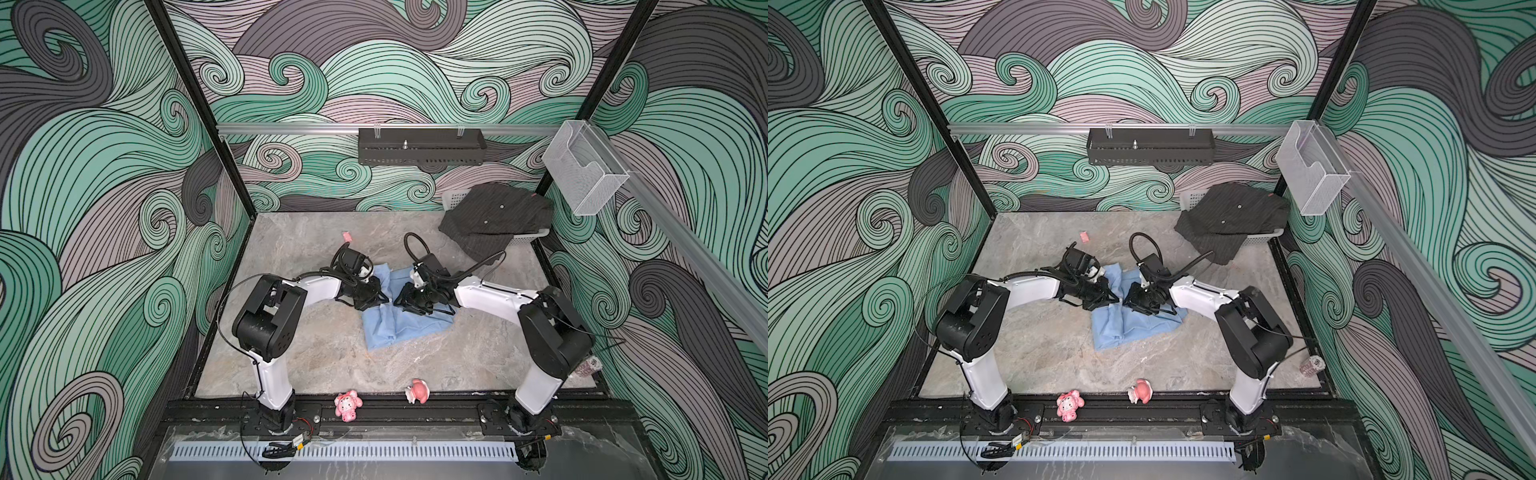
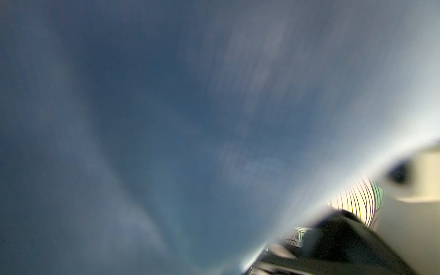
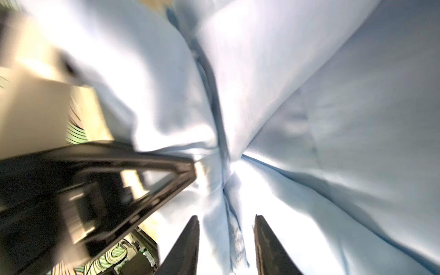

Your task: Fold and stack the long sleeve shirts

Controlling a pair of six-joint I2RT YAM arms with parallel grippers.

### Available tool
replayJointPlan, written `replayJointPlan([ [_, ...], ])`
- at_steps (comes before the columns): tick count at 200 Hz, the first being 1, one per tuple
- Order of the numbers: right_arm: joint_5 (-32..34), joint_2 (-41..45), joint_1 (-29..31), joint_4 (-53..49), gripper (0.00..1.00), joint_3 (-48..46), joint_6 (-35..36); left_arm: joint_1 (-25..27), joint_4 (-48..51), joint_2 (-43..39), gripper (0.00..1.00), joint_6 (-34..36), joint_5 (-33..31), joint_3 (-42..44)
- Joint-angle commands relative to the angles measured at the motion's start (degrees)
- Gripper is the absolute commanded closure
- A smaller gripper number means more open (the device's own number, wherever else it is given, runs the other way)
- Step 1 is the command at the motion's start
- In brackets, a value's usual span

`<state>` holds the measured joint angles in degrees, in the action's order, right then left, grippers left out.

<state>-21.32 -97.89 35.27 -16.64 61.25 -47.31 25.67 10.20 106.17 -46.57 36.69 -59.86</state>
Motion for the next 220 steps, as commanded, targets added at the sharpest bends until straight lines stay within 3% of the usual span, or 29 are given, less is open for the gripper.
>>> replayJointPlan([
  [1,3.86,3.18,-4.71,-9.36,0.52,1.31,8.07,-0.53,0.44,3.02,1.00,1.12,0.27,-0.70],
  [42,5.41,0.61,-16.49,-14.77,0.60,2.68,19.49,-0.53,2.06,3.15,1.00,2.47,0.67,-1.52],
  [76,5.46,-3.81,-21.50,-15.58,0.61,4.70,23.12,-0.53,4.41,3.20,1.00,3.93,0.54,-2.63],
  [117,0.65,-10.18,-22.18,-16.44,0.61,6.02,25.24,-0.76,7.07,3.99,1.00,6.24,0.48,-3.07],
  [153,-3.81,-9.84,-22.06,-15.39,0.76,3.60,25.69,-0.77,9.68,2.29,1.00,7.23,1.77,-4.75],
  [220,-5.29,-7.92,-22.01,-16.66,0.80,2.30,26.57,5.90,21.21,-2.76,1.00,5.80,-6.19,-16.40],
])
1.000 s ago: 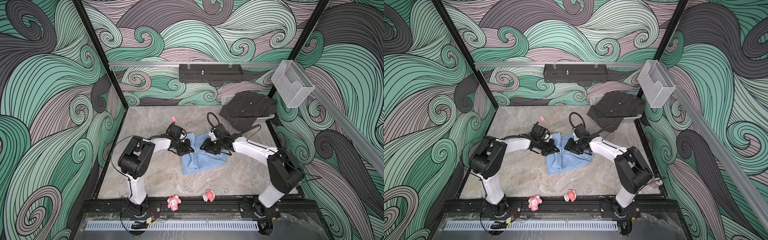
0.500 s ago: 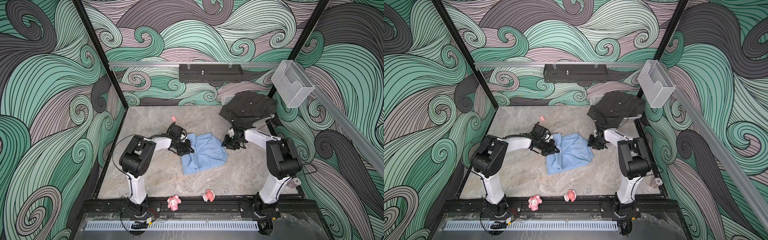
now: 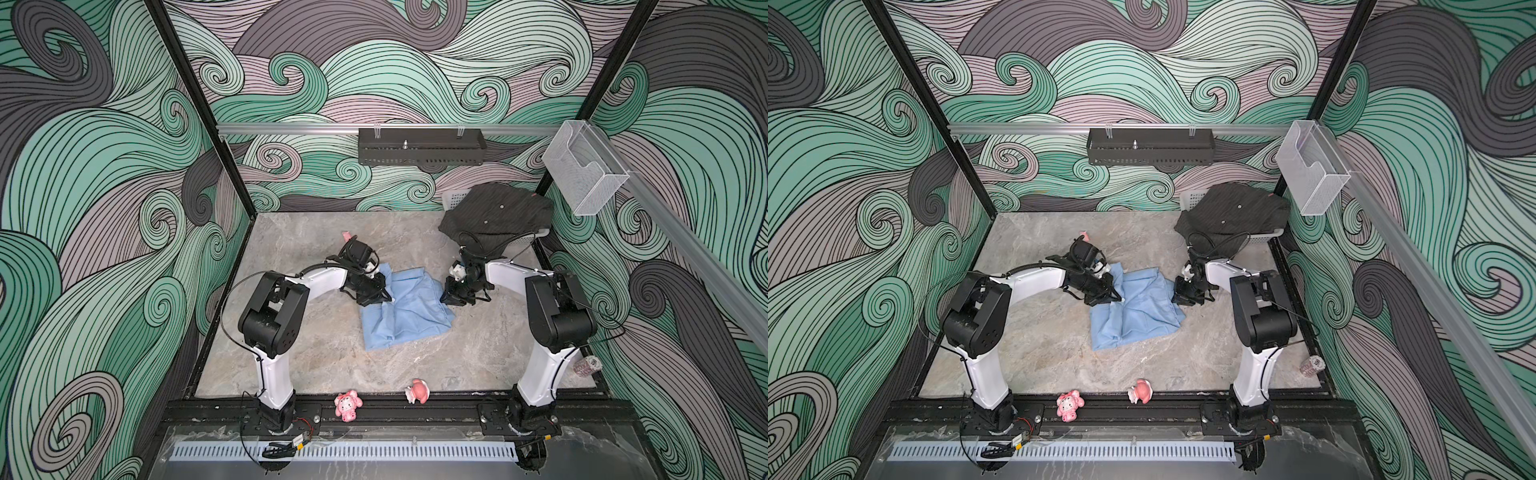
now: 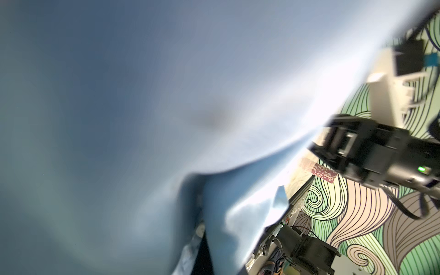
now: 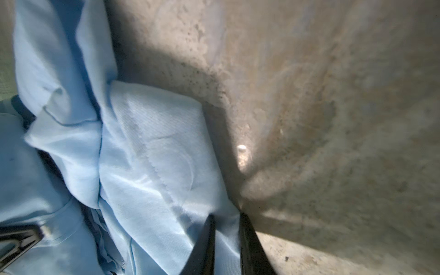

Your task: Fold and stack the long sleeve shirts

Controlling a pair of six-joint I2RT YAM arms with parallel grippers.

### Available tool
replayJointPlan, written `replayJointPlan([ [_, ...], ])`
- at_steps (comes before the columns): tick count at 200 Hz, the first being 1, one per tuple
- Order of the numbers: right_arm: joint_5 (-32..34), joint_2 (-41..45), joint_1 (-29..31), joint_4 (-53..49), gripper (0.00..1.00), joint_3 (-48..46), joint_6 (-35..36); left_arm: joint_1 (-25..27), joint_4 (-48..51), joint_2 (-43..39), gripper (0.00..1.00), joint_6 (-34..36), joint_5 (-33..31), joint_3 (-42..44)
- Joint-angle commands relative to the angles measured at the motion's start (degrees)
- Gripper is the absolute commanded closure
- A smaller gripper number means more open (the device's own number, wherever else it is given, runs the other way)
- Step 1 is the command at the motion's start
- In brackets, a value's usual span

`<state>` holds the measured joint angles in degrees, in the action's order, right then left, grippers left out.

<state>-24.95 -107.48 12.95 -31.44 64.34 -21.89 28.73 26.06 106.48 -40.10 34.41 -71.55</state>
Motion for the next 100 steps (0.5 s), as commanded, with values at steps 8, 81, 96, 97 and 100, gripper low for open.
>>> replayJointPlan([
  [8,-1.64,1.83,0.30,-1.98,0.80,-0.88,1.23,3.81,6.27,-2.48,1.00,-0.86,-4.92,-6.40],
  [81,-2.17,2.78,0.23,-2.62,0.80,-1.12,1.85,10.51,7.81,8.95,1.00,-4.25,-8.91,-19.42],
  [96,-2.55,3.24,0.26,-2.62,0.80,-1.38,1.63,11.08,7.74,11.88,1.00,-4.85,-9.01,-21.59],
  [97,-2.55,3.24,0.26,-2.62,0.80,-1.38,1.63,11.13,7.67,12.07,1.00,-4.88,-9.06,-21.65],
  [100,-2.60,3.35,0.28,-2.53,0.80,-1.47,1.59,11.17,7.44,12.56,1.00,-5.04,-9.10,-21.91],
])
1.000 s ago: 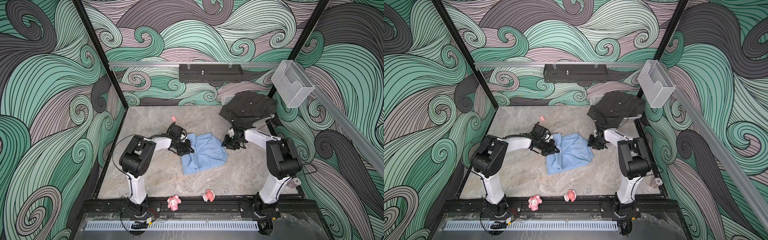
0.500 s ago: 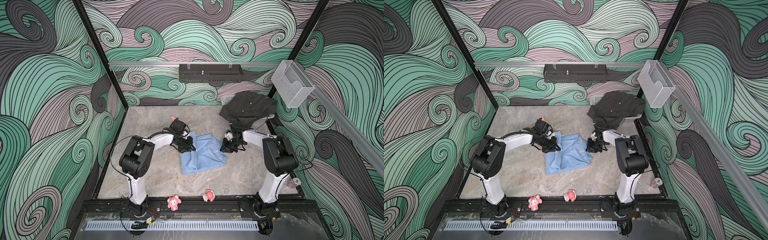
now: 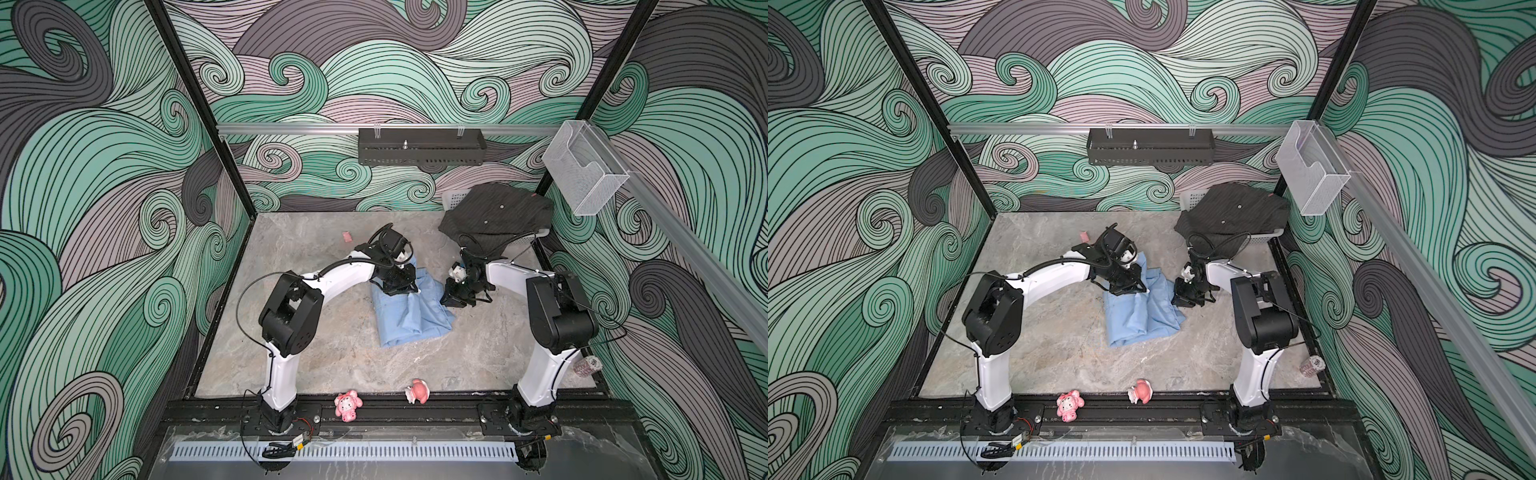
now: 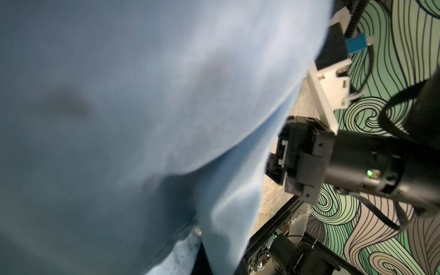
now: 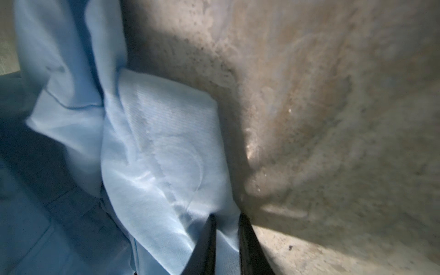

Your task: Fold and stack the long sleeve shirts

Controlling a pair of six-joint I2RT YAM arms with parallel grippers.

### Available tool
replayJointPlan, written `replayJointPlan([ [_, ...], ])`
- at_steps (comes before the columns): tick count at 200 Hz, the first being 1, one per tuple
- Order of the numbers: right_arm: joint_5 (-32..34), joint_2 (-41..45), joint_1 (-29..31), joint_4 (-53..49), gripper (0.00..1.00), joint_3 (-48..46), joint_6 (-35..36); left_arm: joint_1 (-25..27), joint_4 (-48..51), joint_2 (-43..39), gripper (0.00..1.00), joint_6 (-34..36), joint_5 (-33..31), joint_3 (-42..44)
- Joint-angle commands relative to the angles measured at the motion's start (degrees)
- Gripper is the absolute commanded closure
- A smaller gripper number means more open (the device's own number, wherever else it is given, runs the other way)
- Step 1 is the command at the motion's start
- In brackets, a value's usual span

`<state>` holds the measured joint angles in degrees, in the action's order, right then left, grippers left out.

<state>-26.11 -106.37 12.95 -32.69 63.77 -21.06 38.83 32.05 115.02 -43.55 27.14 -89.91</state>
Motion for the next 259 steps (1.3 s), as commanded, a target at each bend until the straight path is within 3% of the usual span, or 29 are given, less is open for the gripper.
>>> replayJointPlan([
  [1,-1.47,2.27,0.26,-1.31,0.80,-0.91,0.76,1.07,1.36,4.17,1.00,-1.61,-1.86,-3.62],
  [37,-1.75,2.96,0.23,-1.22,0.80,-1.71,0.76,2.03,-0.11,8.72,1.00,-2.23,-1.27,-5.95],
  [194,-2.11,3.95,0.79,-0.83,0.80,-3.11,0.36,2.74,-0.94,13.30,1.00,-4.70,-2.30,-9.92],
  [259,4.77,13.44,0.36,-4.61,0.59,-1.41,-1.17,2.35,-6.34,2.75,0.53,-3.99,1.75,-6.55],
])
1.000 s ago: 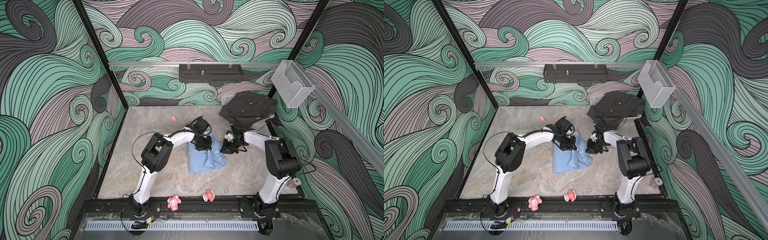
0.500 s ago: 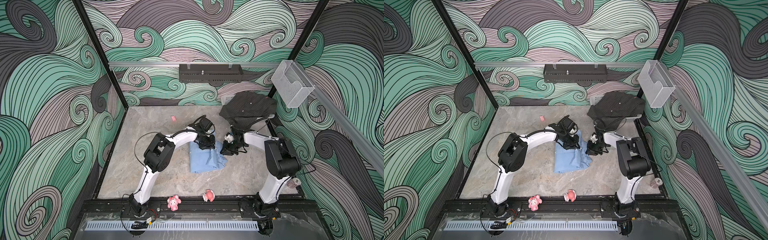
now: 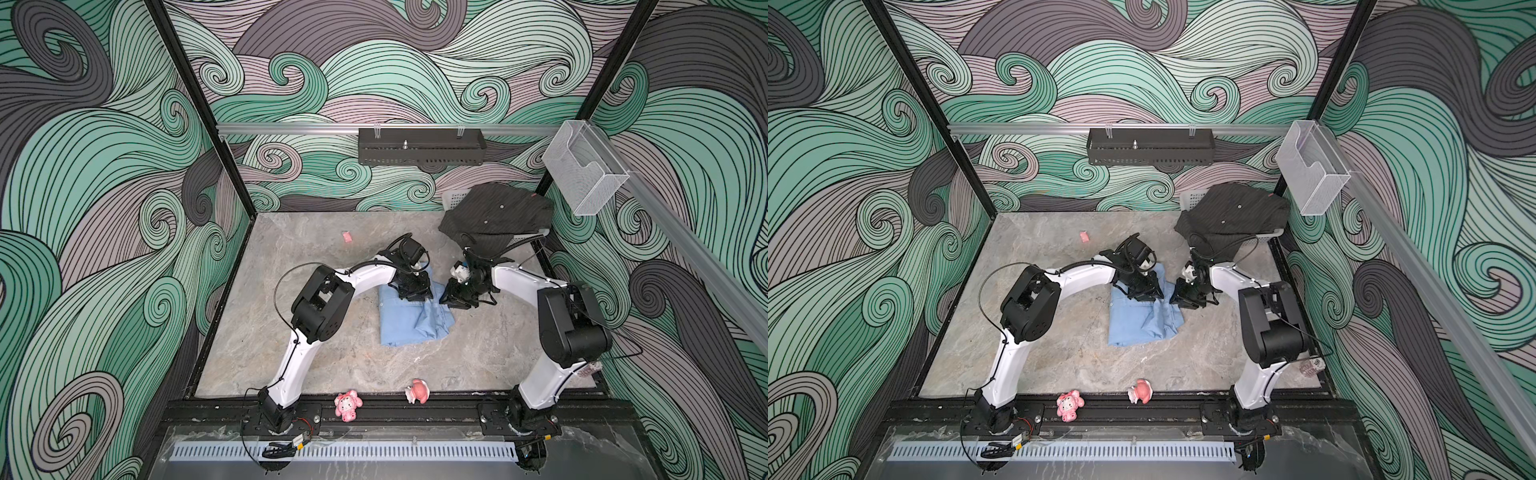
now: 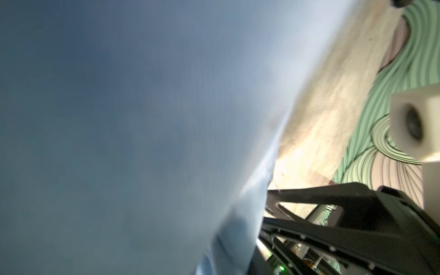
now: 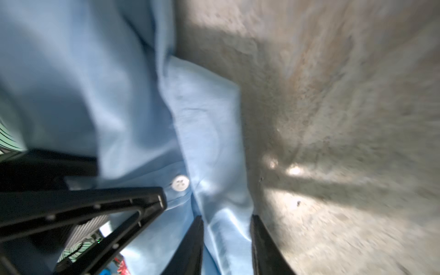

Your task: Fold and stack the long sleeve shirts

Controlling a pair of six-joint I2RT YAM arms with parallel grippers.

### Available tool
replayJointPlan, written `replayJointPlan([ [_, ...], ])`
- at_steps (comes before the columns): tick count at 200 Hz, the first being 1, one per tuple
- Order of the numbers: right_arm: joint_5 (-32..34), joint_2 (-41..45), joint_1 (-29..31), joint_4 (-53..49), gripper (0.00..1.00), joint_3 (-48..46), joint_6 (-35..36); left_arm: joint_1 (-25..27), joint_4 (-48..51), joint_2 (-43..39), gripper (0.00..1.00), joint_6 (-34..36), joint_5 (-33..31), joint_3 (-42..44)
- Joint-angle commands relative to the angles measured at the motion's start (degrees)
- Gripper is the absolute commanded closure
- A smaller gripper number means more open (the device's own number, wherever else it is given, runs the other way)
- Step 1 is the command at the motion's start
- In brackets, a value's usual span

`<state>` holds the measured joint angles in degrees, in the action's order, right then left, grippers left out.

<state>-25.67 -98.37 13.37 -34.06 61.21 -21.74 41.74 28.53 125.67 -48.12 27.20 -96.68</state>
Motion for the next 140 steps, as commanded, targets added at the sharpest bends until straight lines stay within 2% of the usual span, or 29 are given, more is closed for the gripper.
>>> replayJointPlan([
  [1,4.41,5.72,-0.03,-3.39,0.59,1.21,-0.49,-0.58,-2.80,-8.07,0.52,0.62,1.74,0.29],
  [17,6.66,9.34,0.12,-5.36,0.57,2.64,-0.75,-1.28,-3.44,-11.82,0.44,1.47,1.98,1.34],
  [47,6.18,12.45,3.75,-6.98,0.58,5.19,-1.67,-4.01,-6.12,-16.32,0.41,2.06,1.35,5.96],
  [69,4.42,10.20,9.42,-6.27,0.63,7.15,-2.94,-7.57,-8.04,-14.68,0.45,1.56,4.80,9.03],
  [89,2.42,7.39,12.12,-3.60,0.68,6.47,-5.11,-10.11,-7.64,-13.42,0.45,3.60,4.44,10.26],
  [106,1.11,5.96,12.47,-1.00,0.69,4.21,-6.50,-11.88,-6.25,-12.08,0.44,5.29,5.34,9.86],
  [140,2.61,4.67,11.38,1.43,0.69,-2.23,-7.65,-13.25,-4.81,-8.45,0.43,7.32,6.90,8.57],
])
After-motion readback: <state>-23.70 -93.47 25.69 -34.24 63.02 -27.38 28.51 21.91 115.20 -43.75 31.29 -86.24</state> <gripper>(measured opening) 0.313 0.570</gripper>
